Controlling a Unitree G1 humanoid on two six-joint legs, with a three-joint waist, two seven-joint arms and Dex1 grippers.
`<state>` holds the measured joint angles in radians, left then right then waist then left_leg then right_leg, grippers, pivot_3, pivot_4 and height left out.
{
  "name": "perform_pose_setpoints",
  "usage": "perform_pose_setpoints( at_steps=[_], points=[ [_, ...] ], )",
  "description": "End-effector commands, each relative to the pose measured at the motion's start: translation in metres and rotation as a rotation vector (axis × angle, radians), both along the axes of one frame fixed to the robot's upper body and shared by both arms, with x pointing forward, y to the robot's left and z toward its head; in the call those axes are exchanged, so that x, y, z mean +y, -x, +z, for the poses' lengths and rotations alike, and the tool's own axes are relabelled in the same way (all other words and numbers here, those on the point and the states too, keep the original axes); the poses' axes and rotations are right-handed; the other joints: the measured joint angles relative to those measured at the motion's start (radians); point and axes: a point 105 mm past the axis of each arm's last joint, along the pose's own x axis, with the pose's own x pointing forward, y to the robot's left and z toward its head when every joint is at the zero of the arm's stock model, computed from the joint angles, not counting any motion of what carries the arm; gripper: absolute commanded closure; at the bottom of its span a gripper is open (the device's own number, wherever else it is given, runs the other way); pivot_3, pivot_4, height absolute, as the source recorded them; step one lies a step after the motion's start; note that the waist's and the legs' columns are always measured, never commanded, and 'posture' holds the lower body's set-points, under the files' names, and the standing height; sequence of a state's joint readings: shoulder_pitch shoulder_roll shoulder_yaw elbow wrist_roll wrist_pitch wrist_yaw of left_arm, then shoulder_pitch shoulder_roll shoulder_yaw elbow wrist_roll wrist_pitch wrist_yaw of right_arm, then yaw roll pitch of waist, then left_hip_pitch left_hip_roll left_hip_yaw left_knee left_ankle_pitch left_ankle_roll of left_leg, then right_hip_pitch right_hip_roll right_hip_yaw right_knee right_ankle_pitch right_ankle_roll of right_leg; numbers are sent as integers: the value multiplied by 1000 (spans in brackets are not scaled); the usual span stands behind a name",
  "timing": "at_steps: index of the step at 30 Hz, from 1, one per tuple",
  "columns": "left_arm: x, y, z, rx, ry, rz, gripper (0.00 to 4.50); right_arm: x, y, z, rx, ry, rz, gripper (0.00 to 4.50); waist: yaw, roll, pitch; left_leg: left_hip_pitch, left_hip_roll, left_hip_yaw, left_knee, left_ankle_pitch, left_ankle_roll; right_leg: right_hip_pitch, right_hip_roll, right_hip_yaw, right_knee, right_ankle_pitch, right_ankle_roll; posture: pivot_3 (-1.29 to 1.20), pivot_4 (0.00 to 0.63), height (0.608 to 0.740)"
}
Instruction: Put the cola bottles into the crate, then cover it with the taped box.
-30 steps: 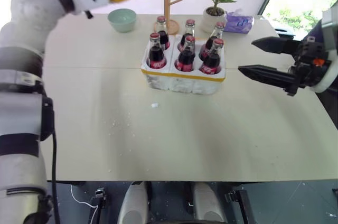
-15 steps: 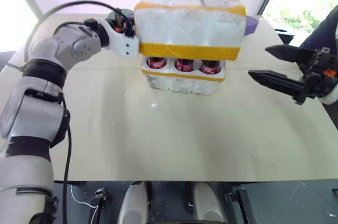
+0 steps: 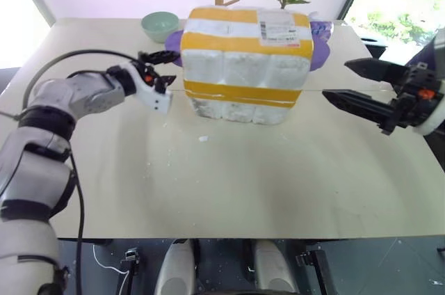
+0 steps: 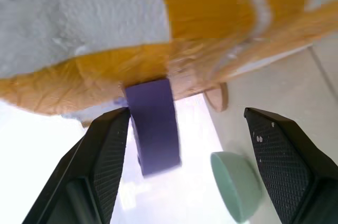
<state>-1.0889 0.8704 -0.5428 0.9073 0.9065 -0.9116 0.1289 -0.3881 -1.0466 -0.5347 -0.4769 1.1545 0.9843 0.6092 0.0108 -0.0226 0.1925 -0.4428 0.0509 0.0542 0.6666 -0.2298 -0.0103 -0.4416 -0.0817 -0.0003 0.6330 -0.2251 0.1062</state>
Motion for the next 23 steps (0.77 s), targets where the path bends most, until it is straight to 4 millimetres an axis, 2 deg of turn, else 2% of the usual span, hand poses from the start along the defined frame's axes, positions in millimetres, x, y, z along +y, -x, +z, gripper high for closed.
perform_pose_setpoints(
  at_steps=[1, 3, 5, 6, 8, 10, 12, 14, 18, 23],
  points=[
    [24, 16, 19, -39, 92, 11, 765, 3, 2, 7, -39, -10, 16, 0, 0, 0, 0, 0, 0, 0, 0, 0, 0, 0, 0, 0, 0, 0, 0, 0, 150, 740],
    [37, 26, 17, 13, 153, 26, 765, 3, 1, 6, -34, -14, 18, 0, 0, 0, 0, 0, 0, 0, 0, 0, 0, 0, 0, 0, 0, 0, 0, 0, 150, 740],
    [49, 33, 13, 155, 310, 80, 765, 3, -1, 4, -28, -16, 19, 0, 0, 1, 0, 0, 0, 0, 0, 0, 0, 0, 0, 0, 0, 0, 0, 0, 150, 740],
    [56, 35, 10, 260, 412, 122, 765, 2, -2, 3, -24, -14, 18, 0, 3, 1, -1, 0, 0, 0, 0, 0, 0, 1, 0, 0, 0, 0, 0, 0, 150, 740],
    [67, 37, 14, 577, 746, 211, 765, 0, -6, -3, -12, 5, 15, 0, 3, 1, -1, 1, 1, 0, 0, 0, 0, 1, -1, 0, 0, 0, -1, 0, 150, 740],
    [64, 49, 20, 892, 976, 208, 765, -3, -9, -7, -4, 21, 9, 0, 2, 0, 0, 0, 1, -1, 1, 0, -1, 3, -1, 0, 0, 0, -1, 0, 150, 740],
    [52, 81, 38, 1205, 1032, 104, 765, -8, -15, -15, 8, 51, -11, 0, -2, -1, 0, 0, 0, -2, 2, 0, -1, 3, 0, 0, -1, 0, -1, 0, 150, 740],
    [42, 120, 55, 1396, 916, -8, 765, -15, -21, -24, 23, 83, -32, 0, -12, -1, 0, 0, 1, -2, 2, 0, -1, 3, 0, 0, -1, 0, -1, 0, 150, 740],
    [51, 135, 70, 1464, 904, 67, 765, -29, -36, -36, 46, 109, -82, 0, -22, 5, -2, 4, 0, -1, 0, 0, -1, 5, 0, 0, -1, 0, -1, 0, 150, 740],
    [64, 134, 68, 1440, 913, 168, 765, -27, -41, -37, 46, 114, -50, 0, -24, 7, -2, 15, 0, -1, -3, 0, -1, 13, 1, 0, -1, -5, -7, 0, 150, 740]
  ],
)
